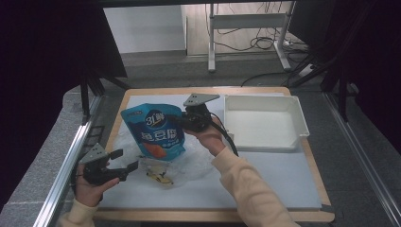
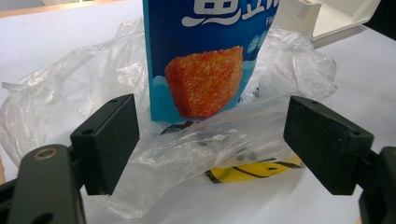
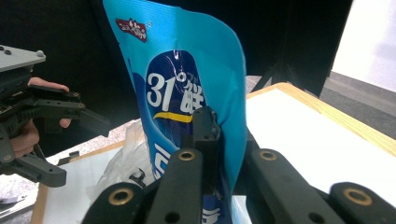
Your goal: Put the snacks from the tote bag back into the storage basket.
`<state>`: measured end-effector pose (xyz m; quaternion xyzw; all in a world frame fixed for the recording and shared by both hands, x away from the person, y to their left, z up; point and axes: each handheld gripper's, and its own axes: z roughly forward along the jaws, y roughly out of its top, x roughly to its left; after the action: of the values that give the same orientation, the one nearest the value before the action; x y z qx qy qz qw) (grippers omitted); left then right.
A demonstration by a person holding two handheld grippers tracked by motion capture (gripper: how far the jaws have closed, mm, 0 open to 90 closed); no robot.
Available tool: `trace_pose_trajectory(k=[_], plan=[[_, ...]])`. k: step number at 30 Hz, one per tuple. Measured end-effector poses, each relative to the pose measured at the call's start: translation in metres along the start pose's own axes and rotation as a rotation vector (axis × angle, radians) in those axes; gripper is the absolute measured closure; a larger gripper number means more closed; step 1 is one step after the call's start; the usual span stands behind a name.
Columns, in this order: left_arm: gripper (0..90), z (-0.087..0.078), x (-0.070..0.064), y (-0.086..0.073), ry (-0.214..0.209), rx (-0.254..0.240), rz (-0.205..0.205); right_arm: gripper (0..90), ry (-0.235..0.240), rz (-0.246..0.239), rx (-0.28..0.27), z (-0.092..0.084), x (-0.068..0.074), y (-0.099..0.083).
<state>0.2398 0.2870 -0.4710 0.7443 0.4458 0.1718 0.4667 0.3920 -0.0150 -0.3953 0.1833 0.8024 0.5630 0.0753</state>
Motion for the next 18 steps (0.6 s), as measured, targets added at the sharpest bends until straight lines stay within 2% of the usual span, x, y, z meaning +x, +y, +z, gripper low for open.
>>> trace_pose_trajectory(k=[5,7,18], plan=[[18.5,0.0004,0.0001,-0.0003,-0.001,0.001,-0.001,87.2,0.034,0.006,-0.014,0.0003,-0.0043,-0.0015],[18.5,0.0008,-0.0001,-0.0003,-0.002,0.003,-0.001,87.5,0.044,0.028,-0.02,0.0001,-0.0055,-0.0025],[18.5,0.0012,-0.0006,-0.0005,-0.003,0.003,-0.001,88.2,0.034,0.053,-0.05,0.0002,-0.0023,-0.0059]])
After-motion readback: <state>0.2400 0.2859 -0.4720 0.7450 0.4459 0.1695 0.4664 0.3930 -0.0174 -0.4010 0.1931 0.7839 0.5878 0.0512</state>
